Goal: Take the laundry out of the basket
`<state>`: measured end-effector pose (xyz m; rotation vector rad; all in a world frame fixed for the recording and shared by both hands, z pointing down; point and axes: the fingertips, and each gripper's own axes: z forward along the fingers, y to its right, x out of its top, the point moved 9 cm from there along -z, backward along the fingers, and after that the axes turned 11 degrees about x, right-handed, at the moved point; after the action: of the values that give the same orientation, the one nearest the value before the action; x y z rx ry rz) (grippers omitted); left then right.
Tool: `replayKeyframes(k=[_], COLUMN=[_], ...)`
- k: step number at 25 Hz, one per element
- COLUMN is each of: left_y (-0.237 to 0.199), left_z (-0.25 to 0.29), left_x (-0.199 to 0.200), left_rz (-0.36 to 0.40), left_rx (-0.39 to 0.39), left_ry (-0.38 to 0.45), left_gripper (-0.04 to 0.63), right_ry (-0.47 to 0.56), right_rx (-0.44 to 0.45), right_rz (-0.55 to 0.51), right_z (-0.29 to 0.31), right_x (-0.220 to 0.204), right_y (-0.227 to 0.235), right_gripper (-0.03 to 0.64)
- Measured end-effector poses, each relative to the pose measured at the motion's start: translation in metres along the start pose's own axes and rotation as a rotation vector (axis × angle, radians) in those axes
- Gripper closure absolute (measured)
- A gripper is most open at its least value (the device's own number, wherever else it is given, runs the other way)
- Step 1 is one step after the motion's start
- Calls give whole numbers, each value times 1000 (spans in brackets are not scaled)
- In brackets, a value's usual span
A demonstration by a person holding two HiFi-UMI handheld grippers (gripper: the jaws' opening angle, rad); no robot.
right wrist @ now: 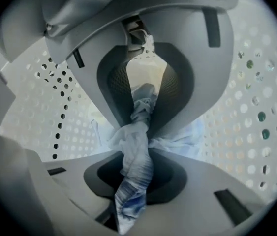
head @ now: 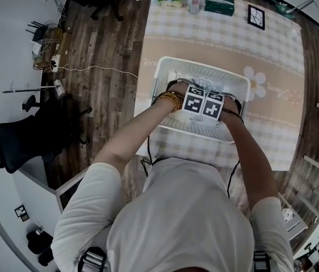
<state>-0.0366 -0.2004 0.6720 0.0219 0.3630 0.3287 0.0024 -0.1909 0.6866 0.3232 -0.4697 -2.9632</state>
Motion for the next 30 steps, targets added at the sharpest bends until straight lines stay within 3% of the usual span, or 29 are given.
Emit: replayKeyframes(k=[6, 20, 23, 26, 30], left_y=[-6, -24, -24, -36, -40], left_z=[-39, -150, -173, -199, -222], left_x=[9, 54, 66, 71, 76], left_rz=[-23, -45, -59, -46, -64], left_rx=[5, 129, 108, 205, 218], left_ry=[-21, -44, -27, -46, -43], left_gripper=[469, 468, 468, 467, 466], right_ry=[33, 54, 31, -8, 40], right_rx=[-52, -196, -248, -332, -325], right_rz=[-15, -74, -88, -84, -108], right_z=[-35, -152, -181, -212, -230], right_x=[10, 20, 21, 21, 28], right_y=[-11, -42, -46, -47, -55], right_gripper=[506, 506, 506, 506, 506])
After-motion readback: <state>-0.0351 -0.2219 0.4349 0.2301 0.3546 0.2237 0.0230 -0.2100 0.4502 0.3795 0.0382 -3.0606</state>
